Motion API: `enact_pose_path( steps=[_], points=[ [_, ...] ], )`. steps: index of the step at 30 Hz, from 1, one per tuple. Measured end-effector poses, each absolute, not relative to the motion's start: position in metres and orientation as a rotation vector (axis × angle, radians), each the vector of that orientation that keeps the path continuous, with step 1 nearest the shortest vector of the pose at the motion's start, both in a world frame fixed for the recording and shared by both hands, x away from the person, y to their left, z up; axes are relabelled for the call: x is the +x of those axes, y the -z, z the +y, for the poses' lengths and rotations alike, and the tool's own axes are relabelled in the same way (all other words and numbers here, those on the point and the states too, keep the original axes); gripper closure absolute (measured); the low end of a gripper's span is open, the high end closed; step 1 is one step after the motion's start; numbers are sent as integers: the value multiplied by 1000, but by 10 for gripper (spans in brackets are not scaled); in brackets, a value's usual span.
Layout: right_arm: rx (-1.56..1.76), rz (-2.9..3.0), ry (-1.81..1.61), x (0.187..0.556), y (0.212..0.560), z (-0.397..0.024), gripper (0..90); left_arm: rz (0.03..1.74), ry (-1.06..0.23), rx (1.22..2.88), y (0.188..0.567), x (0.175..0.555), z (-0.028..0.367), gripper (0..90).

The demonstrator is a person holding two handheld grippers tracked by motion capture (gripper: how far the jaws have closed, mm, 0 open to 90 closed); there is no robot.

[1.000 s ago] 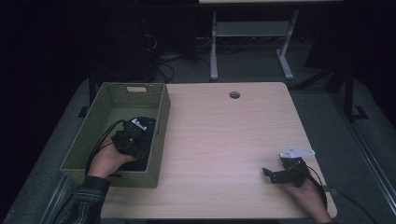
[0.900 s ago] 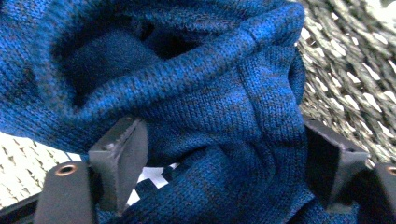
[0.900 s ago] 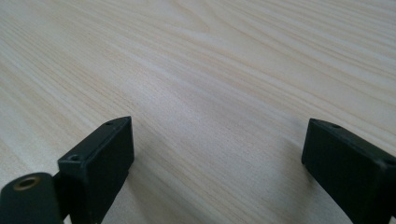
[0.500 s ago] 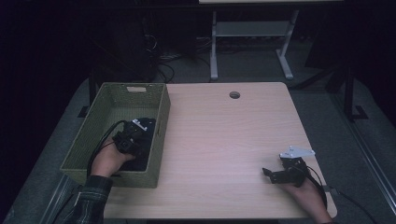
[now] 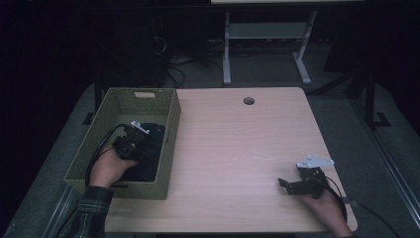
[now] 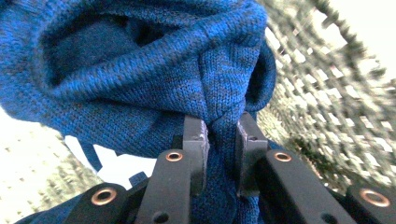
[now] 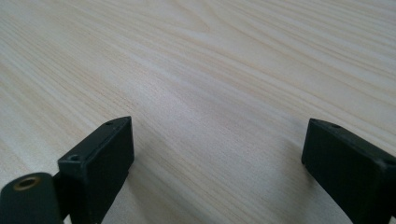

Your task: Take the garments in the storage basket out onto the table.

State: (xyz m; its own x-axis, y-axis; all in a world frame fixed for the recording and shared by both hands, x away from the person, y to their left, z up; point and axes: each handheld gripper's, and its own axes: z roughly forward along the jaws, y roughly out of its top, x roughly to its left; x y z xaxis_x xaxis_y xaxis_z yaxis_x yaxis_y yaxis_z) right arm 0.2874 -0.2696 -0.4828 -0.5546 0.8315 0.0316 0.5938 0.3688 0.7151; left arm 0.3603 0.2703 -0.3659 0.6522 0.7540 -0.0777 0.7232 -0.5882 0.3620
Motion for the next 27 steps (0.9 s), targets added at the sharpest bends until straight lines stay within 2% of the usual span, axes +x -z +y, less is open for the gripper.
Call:
enact_pose_path(
  steps=[27],
  points=[
    [1249,2300,-992,287,483,-270,89,1155,-298,2426,292,357,286,778]
  ],
)
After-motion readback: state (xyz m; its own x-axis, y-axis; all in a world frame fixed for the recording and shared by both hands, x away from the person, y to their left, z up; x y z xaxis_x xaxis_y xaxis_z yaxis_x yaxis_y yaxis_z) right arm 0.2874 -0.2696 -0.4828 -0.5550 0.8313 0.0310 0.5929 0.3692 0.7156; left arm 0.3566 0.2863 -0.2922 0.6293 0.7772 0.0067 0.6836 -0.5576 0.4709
